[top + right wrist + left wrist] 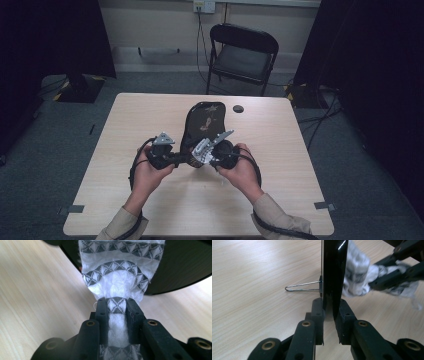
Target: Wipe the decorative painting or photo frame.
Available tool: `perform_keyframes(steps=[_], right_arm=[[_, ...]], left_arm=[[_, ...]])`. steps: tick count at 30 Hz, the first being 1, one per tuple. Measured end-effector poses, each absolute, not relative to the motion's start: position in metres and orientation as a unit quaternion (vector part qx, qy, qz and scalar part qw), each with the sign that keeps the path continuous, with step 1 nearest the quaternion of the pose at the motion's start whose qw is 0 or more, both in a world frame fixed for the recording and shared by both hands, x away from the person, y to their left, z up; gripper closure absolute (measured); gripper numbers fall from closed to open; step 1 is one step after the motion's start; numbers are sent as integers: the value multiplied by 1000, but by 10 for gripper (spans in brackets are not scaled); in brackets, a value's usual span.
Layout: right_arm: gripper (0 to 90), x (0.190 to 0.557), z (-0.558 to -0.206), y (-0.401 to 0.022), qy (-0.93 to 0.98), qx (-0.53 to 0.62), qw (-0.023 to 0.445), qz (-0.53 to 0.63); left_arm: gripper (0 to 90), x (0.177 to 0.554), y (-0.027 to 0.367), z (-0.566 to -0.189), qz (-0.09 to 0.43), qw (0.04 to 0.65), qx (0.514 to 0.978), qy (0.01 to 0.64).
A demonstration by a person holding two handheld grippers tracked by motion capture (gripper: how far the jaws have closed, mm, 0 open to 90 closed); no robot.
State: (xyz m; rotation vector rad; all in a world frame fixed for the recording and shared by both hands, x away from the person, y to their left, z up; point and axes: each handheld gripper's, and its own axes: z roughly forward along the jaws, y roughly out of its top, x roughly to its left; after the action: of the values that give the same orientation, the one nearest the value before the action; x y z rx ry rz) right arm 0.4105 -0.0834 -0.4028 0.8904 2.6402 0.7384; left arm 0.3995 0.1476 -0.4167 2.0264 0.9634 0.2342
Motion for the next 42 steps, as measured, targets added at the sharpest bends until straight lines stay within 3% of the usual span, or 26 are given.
perform_keyframes(steps=[13,19,28,35,42], right_arm=[[755,405,-457,-86,917,318,91,222],[756,403,-456,-96,914,323,93,227],[757,403,-395,-114,900,321,134,265],[756,404,-337,-109,894,299,167,289],[755,404,-302,-96,889,283,185,308]], left_arm=[[786,400,147,-417,96,430,810,386],[787,401,145,-418,98,432,812,381],[787,403,142,-417,99,429,813,382],[786,406,141,-417,98,428,812,383],[786,405,140,-417,100,429,811,385]])
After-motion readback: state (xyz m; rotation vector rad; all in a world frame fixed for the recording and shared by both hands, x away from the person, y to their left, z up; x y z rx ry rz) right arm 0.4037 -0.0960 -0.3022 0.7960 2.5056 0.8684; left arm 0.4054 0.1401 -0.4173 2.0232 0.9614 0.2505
